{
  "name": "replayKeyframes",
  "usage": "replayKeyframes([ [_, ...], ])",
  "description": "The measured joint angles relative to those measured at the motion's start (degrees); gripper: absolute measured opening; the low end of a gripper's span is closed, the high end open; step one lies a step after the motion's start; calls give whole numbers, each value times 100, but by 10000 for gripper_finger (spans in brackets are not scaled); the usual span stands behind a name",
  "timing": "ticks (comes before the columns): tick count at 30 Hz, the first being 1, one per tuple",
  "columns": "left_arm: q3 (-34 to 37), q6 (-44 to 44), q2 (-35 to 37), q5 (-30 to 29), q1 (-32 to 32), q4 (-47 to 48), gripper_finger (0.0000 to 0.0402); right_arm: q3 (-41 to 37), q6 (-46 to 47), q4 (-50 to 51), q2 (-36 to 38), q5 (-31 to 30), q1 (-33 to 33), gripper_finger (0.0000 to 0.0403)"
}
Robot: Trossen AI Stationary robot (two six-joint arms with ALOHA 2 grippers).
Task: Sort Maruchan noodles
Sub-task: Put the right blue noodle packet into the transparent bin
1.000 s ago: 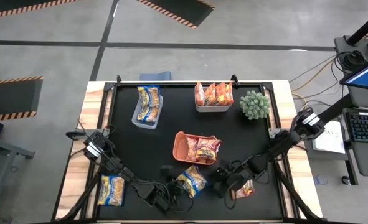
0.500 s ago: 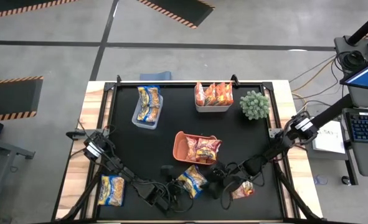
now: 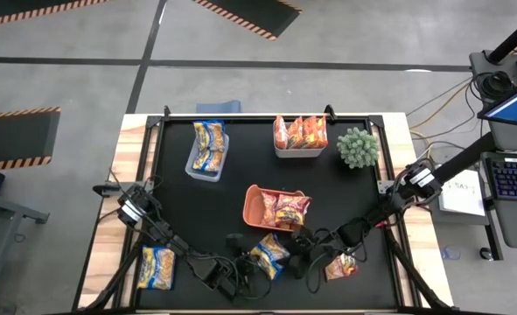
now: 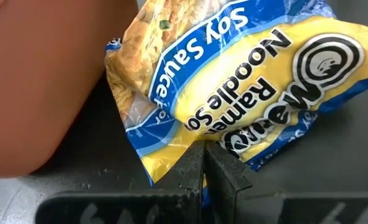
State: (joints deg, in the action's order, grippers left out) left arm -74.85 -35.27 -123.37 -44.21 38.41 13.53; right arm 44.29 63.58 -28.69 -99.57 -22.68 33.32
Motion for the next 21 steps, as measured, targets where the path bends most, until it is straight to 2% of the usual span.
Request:
replayKeyframes([
  [13, 0, 2, -2, -4, -7, -59, 0, 0, -48, 178, 0, -94, 0, 290],
  [16, 0, 2, -2, -4, -7, -64, 0, 0, -144, 199, 0, -96, 0, 254],
  [21, 0, 2, -2, -7, -3, -68, 0, 0, -312, 194, 0, -115, 0, 158],
])
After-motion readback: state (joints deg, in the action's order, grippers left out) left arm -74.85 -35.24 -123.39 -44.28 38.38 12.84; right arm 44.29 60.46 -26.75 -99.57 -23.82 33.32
